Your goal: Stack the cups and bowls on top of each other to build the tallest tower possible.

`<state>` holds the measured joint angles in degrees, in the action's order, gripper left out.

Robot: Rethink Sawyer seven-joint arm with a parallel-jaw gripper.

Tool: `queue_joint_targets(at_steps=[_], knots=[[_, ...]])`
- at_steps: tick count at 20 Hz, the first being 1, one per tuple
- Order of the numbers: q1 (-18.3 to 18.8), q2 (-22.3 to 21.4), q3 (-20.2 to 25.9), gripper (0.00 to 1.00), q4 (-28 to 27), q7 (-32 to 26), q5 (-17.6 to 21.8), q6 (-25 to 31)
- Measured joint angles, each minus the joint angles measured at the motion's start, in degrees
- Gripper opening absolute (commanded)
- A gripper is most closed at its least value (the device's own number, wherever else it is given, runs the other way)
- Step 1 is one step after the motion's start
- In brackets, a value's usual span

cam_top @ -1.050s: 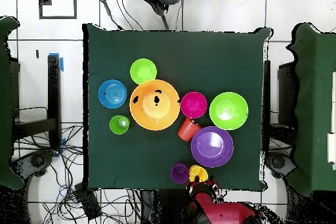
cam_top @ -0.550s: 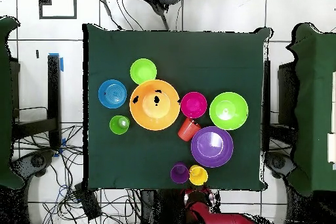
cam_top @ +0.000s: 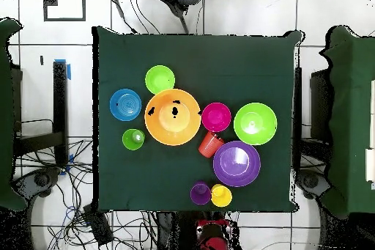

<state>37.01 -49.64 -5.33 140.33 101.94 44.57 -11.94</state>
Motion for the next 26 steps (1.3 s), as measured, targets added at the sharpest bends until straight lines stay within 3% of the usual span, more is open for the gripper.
queue_joint_targets(at_steps=[15,21,26], knots=[[0.0,-0.5,1.6,1.0,0.4,0.0,0.5,0.0],[-1.2,1.9,0.9,1.0,-0.8,0.0,1.4,0.0],[-4.3,4.6,-1.1,1.0,-2.9,0.0,1.4,0.0]])
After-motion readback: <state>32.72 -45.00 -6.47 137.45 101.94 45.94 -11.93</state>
